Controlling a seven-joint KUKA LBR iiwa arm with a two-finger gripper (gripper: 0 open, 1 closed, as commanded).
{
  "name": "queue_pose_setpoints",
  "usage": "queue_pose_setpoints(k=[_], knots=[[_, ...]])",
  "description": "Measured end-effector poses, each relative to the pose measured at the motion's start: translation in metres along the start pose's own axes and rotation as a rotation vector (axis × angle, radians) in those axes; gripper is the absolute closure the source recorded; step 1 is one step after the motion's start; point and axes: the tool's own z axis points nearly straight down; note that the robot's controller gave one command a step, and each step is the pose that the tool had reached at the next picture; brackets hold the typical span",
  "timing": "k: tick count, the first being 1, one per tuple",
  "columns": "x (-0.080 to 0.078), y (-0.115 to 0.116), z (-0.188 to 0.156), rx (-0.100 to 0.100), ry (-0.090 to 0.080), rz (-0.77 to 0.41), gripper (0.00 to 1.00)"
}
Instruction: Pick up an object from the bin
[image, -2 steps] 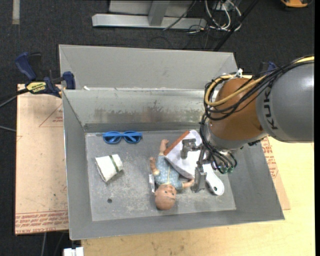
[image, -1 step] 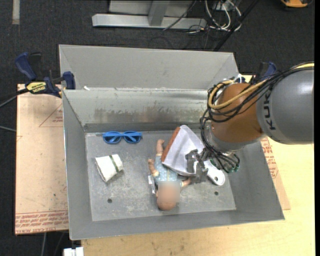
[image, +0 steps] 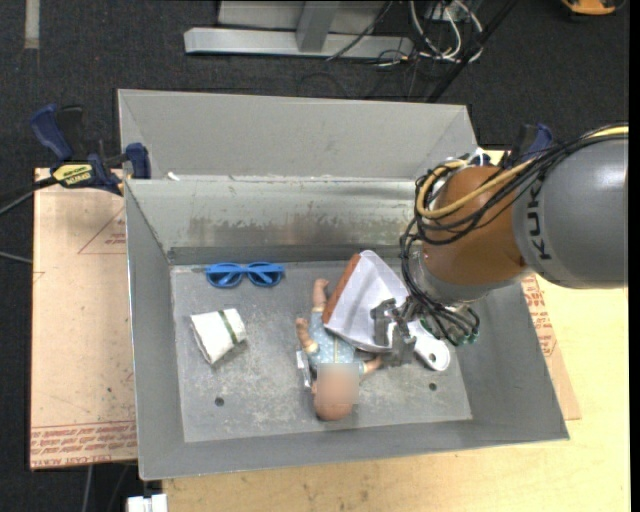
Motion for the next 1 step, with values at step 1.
queue_pose_setpoints(k=[1], knots=[[0.0115,-0.0061,0.0006,-0.001,-0.006,-0.111,1.00]])
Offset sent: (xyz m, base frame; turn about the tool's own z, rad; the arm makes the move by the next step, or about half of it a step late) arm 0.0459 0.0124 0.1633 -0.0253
